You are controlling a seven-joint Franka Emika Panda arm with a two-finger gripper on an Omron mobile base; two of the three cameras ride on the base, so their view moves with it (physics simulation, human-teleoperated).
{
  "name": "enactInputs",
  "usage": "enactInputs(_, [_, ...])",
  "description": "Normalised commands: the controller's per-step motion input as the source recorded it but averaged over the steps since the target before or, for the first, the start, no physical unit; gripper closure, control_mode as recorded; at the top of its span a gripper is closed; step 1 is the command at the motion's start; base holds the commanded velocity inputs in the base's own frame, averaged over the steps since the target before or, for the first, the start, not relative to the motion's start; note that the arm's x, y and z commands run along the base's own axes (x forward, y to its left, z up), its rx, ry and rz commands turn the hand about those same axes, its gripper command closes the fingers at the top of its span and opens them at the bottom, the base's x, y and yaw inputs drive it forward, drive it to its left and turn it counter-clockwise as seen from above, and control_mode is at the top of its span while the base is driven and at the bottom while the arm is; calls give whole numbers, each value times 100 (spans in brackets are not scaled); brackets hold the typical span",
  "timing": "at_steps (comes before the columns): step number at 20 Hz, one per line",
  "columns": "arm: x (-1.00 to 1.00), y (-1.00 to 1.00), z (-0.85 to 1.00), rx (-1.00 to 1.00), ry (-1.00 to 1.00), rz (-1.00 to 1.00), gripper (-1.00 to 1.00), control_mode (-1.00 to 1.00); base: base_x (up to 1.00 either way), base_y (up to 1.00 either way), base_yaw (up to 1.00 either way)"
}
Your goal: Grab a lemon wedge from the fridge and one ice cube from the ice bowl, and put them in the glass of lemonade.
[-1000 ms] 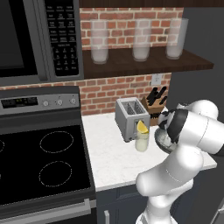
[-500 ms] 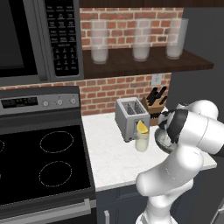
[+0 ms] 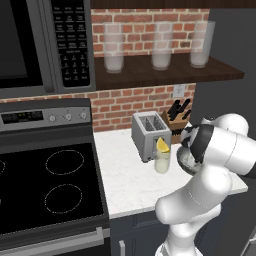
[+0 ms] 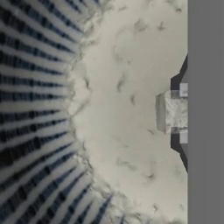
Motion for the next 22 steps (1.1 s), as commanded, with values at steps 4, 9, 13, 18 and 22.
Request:
enactInputs(4, [-18,-3,-1,1,1,0,100,-100,0,0,0])
enactInputs(9, [-39,-6,27,4,-2,0,100,-100,0,0,0])
enactInputs(13, [-18,-4,24,13,-9,0,100,-100,0,0,0])
enactInputs(18, [-2,-13,9,9,-5,0,100,-100,0,0,0])
enactInputs(22, [0,-3,2,4,-1,0,100,-100,0,0,0])
